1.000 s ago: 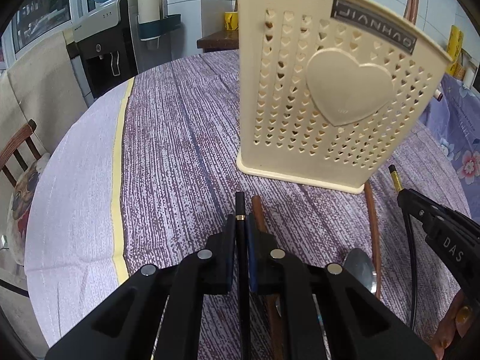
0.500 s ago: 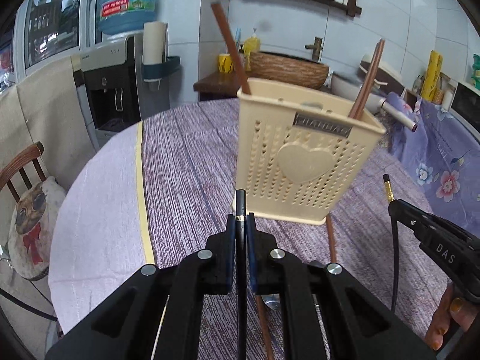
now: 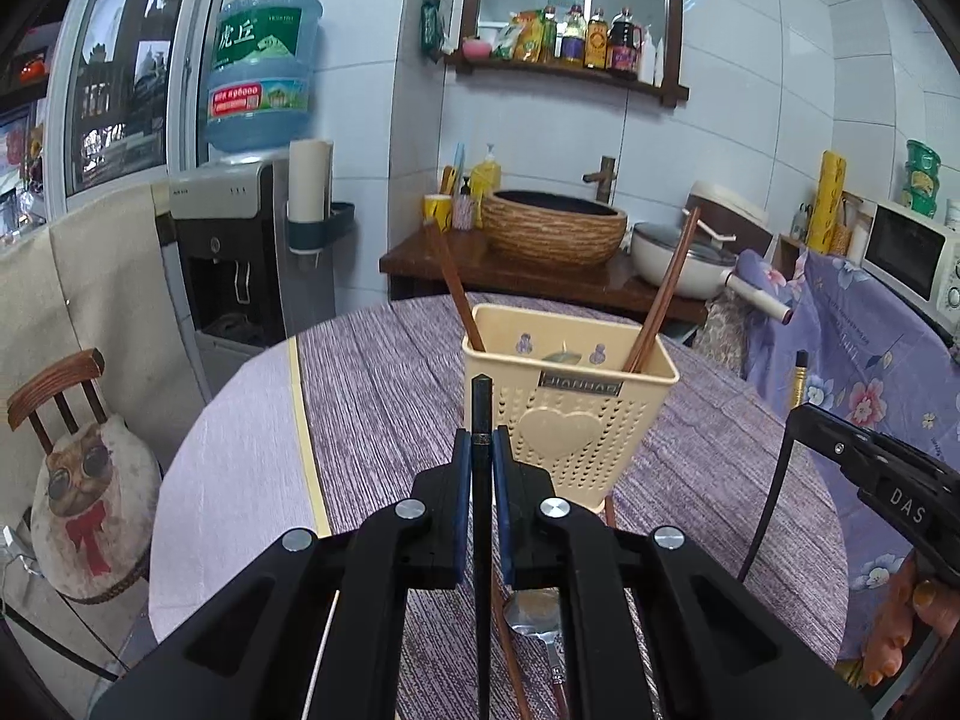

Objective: Organize utensils
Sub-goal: 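Carry both chopsticks over the cream holder and lower them inside, then open both grippers to release the chopsticks into the cream holder, then move both grippers back down to the spoons and chopsticks on the table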

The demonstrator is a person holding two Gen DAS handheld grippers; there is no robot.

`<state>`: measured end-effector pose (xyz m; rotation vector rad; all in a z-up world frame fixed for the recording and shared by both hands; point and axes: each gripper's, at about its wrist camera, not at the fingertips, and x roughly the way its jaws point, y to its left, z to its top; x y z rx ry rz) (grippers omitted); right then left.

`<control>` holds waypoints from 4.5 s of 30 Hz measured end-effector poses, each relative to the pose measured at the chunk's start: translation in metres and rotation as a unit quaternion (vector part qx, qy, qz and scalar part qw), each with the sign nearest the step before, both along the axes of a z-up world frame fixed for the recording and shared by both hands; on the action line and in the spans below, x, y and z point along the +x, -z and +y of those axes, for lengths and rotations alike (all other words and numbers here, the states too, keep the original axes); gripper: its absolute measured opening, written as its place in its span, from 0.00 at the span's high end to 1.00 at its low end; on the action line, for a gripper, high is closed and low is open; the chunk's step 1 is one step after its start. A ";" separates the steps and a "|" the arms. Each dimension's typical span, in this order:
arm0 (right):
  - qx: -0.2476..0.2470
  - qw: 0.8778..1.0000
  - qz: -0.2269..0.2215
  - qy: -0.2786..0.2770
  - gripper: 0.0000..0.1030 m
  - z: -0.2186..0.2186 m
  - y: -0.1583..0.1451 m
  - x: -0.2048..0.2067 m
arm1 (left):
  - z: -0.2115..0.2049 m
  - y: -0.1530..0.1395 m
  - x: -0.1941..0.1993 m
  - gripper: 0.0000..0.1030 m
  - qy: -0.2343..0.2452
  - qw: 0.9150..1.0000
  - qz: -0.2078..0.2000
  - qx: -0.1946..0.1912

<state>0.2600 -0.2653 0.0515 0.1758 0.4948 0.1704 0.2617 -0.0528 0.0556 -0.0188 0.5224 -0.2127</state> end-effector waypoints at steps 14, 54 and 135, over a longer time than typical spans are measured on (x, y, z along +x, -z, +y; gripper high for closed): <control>-0.021 1.000 -0.014 -0.010 0.92 0.005 -0.018 -0.008 | 0.001 -0.019 -0.010 0.92 0.001 0.999 -0.030 0.011; 0.012 0.999 -0.047 -0.022 0.92 0.025 -0.140 0.102 | -0.026 -0.142 0.080 0.92 0.012 0.994 -0.103 -0.028; -0.024 0.977 0.208 0.032 0.62 0.052 0.142 0.078 | 0.020 0.125 0.003 0.41 -0.032 0.985 0.169 -0.016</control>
